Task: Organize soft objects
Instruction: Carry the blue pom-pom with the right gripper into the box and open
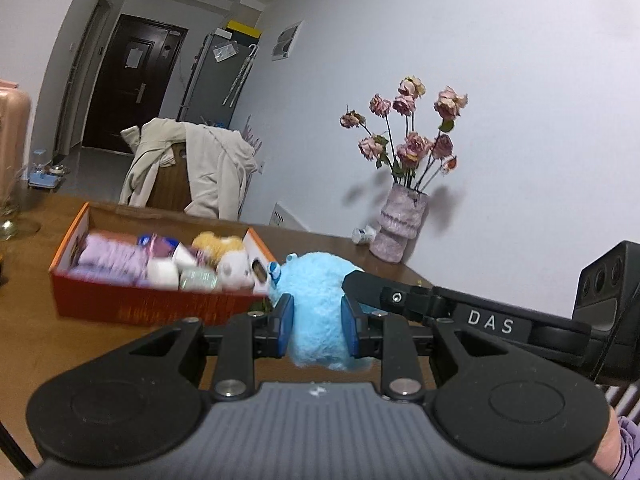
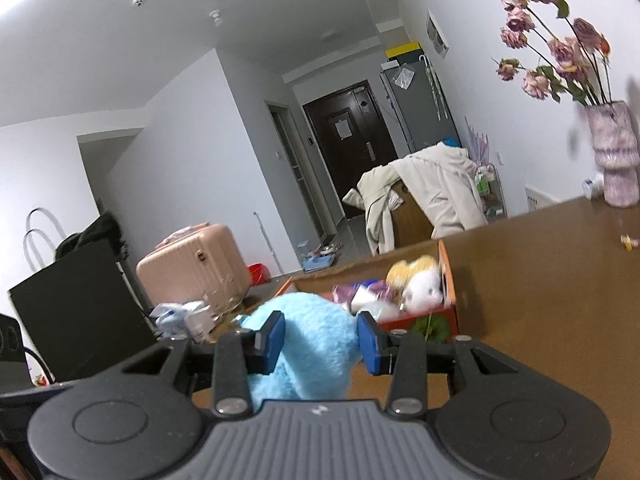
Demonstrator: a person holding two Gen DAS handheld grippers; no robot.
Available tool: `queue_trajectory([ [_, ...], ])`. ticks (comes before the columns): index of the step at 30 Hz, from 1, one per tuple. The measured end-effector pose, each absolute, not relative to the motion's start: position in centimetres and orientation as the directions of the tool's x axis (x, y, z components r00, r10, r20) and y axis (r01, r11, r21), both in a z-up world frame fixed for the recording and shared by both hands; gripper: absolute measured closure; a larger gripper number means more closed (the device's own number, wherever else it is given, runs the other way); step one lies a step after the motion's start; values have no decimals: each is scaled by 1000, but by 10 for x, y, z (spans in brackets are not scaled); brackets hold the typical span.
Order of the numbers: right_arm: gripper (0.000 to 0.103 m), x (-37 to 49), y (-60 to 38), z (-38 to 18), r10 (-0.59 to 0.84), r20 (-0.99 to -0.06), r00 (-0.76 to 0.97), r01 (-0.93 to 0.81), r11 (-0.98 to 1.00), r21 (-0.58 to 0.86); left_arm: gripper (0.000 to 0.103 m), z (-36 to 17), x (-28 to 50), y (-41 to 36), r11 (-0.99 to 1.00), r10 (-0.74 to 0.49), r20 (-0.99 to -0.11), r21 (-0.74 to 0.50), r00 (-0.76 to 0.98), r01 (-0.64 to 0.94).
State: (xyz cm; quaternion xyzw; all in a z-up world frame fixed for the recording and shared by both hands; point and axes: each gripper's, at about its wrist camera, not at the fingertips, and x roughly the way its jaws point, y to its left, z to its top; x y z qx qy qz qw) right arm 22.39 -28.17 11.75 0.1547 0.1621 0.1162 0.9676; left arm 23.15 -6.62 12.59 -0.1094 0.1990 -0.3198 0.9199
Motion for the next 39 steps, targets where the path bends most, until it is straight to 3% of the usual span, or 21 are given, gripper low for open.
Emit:
queue_trajectory([
  [7, 64, 331, -316, 122, 261, -333, 906, -130, 921, 368, 77, 128, 338, -95, 758, -649, -328, -362, 687, 544],
  [19, 65, 471, -313, 59, 177, -564, 807, -58, 973, 224, 80, 45, 477, -111, 766, -640, -512, -484, 573, 423],
  [25, 76, 492, -293, 27, 121, -623, 773, -74, 992, 102, 84, 17, 490, -114, 808, -589, -599, -416, 542, 418],
  [30, 76, 498, -281, 24, 87, -657, 749, -87, 996, 33, 84, 19, 487, -104, 823, -568, -610, -395, 553, 409],
  [31, 91, 502, -279, 22, 93, -676, 731, -99, 995, 30, 84, 22, 484, -102, 827, -561, -607, -385, 563, 409],
  [32, 94, 503, -275, 21, 66, -684, 727, -97, 995, -7, 84, 26, 482, -102, 832, -554, -605, -375, 572, 409],
  [39, 91, 506, -266, 20, 20, -694, 720, -94, 993, -68, 82, 45, 456, -99, 897, -433, -624, -222, 650, 383],
])
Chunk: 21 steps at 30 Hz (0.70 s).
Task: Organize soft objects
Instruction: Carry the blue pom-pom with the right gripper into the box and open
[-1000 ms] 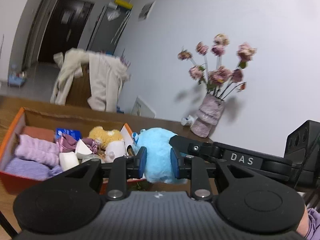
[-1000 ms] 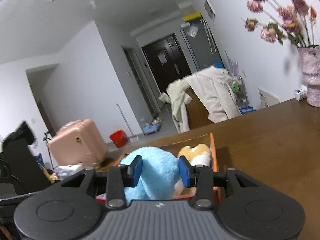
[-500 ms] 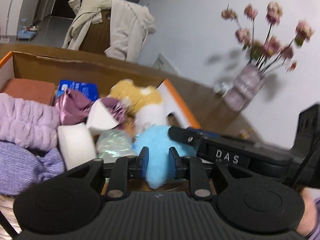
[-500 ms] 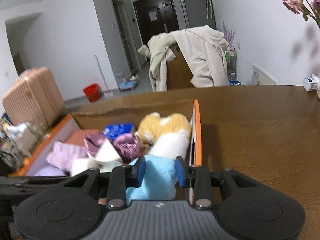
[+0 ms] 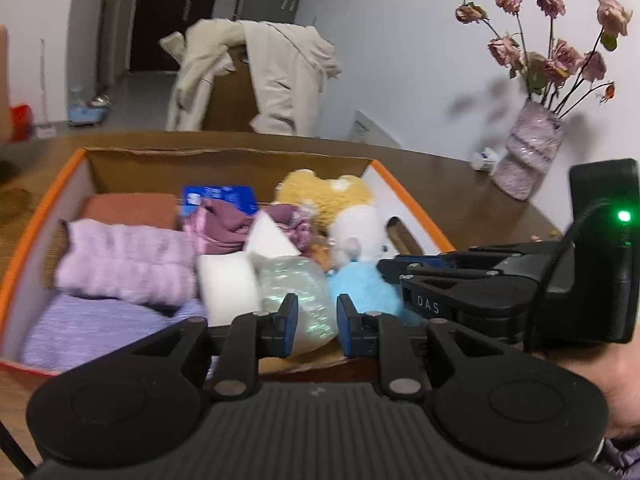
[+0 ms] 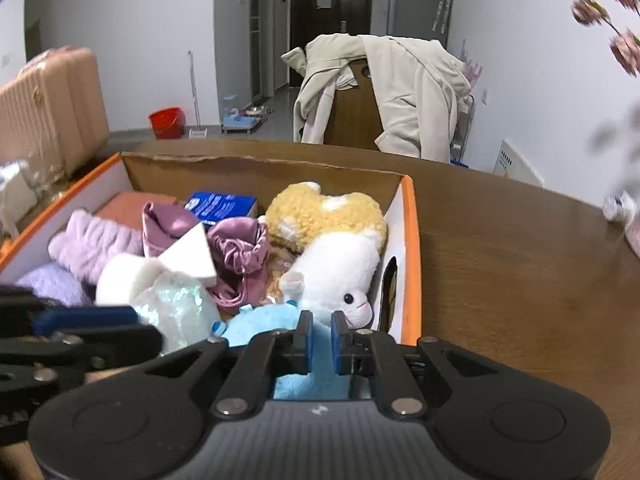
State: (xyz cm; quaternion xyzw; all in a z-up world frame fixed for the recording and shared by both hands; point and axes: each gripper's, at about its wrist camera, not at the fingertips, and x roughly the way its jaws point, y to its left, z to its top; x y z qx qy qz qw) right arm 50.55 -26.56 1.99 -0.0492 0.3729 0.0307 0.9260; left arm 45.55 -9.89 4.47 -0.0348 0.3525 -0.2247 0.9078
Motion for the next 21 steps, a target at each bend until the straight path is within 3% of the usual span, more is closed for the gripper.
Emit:
queue_trajectory([
  [2, 91, 503, -265, 25, 20, -698, 715, -88, 994, -62, 82, 54, 448, -94, 898, -430, -615, -215, 661, 384],
  [8, 75, 465, -259, 76, 48, -631, 774, -98, 994, -45, 67, 97, 418, -72, 913, -401, -559, -175, 726, 370],
  [9, 73, 455, -257, 86, 52, -614, 787, -102, 994, -47, 61, 103, 412, -66, 916, -393, -550, -169, 737, 363],
  [12, 68, 428, -250, 113, 62, -575, 816, -113, 992, -54, 54, 117, 394, -56, 936, -340, -526, -109, 780, 334],
  [16, 50, 390, -244, 139, 58, -517, 854, -109, 992, -68, 28, 129, 366, -45, 953, -286, -480, -54, 829, 298],
  [21, 41, 344, -243, 154, 73, -435, 898, -100, 994, -41, 17, 142, 325, -30, 966, -248, -383, -32, 890, 255],
])
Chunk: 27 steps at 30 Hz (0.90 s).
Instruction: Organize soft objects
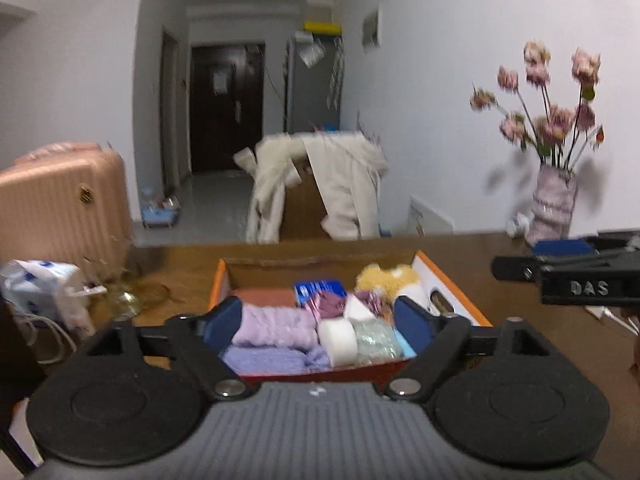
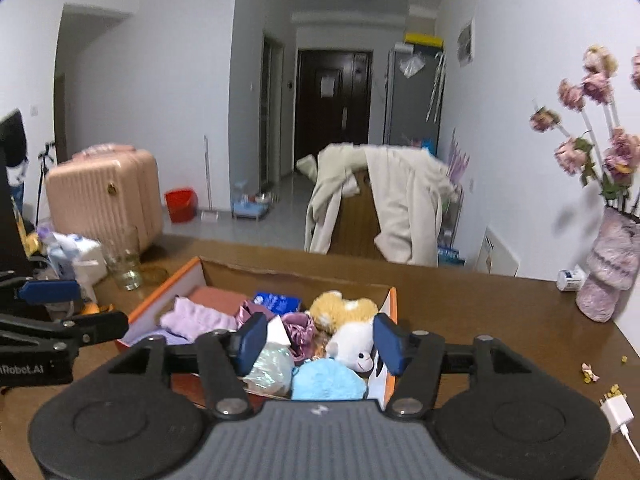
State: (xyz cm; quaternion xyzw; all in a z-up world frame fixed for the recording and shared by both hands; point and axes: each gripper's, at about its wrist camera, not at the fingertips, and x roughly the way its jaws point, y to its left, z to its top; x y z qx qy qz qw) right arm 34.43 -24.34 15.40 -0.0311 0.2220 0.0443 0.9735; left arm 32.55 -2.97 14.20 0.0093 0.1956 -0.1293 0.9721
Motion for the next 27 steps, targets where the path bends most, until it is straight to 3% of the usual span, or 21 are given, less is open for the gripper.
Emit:
queue_trajectory([
  [3, 32, 320, -244, 152, 84, -392, 916, -93, 996, -5, 9, 145, 304, -24, 971, -234, -326, -22, 916, 240],
  [7, 29, 288, -243, 140, 107, -339, 935, -107, 994, 19, 6, 144, 275, -21, 971, -233, -261, -11, 937, 238],
  [10, 19, 268, -239, 131, 110, -303, 946, -110, 994, 18, 0, 140, 252, -21, 968, -242, -213, 8, 947, 249],
  [15, 18, 236, -234, 120, 130, -258, 957, -123, 992, 41, 0, 132, 215, -21, 960, -267, -171, 38, 948, 277],
  [27, 16, 159, -210, 104, 155, -193, 969, -156, 988, 10, 0, 114, 150, 1, 966, -259, -163, -37, 952, 256],
])
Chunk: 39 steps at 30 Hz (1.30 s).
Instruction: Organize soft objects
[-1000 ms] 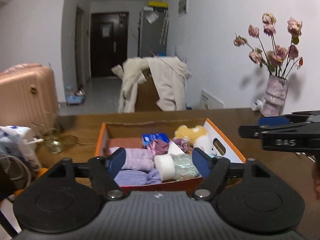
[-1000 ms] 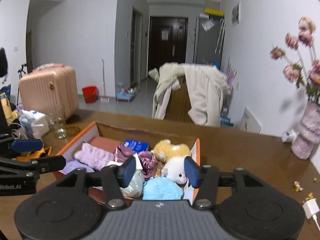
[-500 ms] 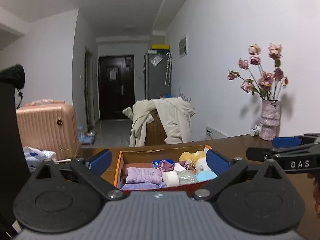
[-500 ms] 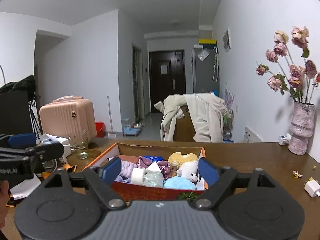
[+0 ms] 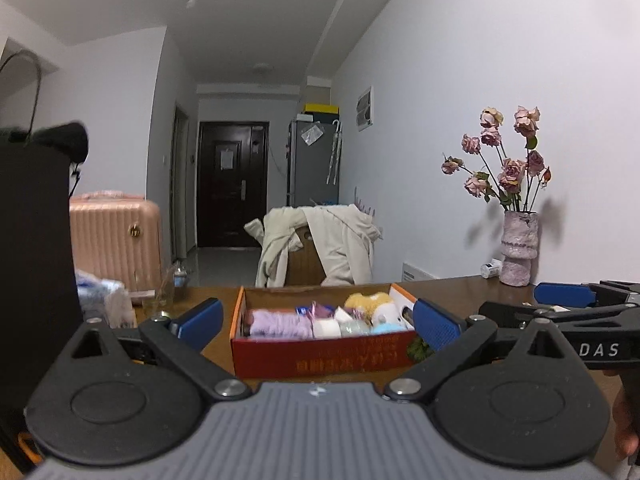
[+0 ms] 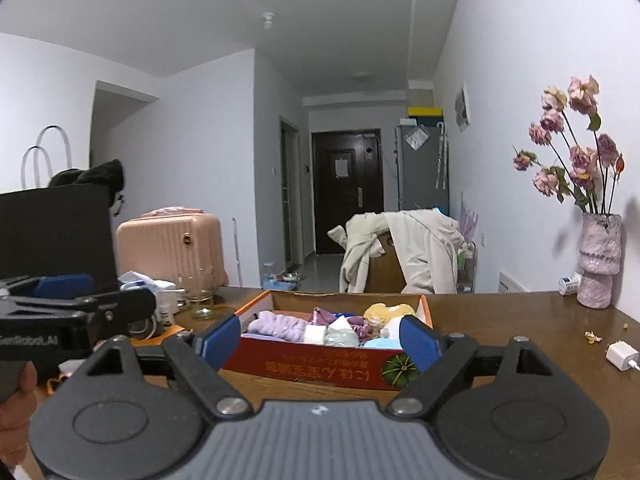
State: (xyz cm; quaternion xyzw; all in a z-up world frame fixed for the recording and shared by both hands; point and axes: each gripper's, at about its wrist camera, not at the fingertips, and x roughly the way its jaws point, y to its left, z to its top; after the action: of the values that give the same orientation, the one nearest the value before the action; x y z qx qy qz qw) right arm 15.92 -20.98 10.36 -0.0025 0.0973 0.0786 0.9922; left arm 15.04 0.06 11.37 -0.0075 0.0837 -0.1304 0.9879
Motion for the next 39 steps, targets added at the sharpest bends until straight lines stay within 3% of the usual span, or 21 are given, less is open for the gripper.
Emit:
queue_trajectory([
  [18, 14, 39, -171, 26, 196, -271, 942, -198, 980, 21, 0, 38, 26, 29, 981, -193, -179, -17, 965, 193],
  [23, 11, 27, -163, 8, 194, -311, 930, -196, 980, 25, 0, 27, 16, 34, 984, -175, -219, -17, 960, 176],
  [33, 10, 28, -162, 11, 183, -276, 944, -178, 983, 41, 0, 31, 12, 38, 983, -182, -197, -22, 963, 181],
  [39, 5, 27, -166, 14, 166, -264, 950, -160, 986, 45, 0, 30, 15, 39, 982, -187, -214, -41, 959, 183],
])
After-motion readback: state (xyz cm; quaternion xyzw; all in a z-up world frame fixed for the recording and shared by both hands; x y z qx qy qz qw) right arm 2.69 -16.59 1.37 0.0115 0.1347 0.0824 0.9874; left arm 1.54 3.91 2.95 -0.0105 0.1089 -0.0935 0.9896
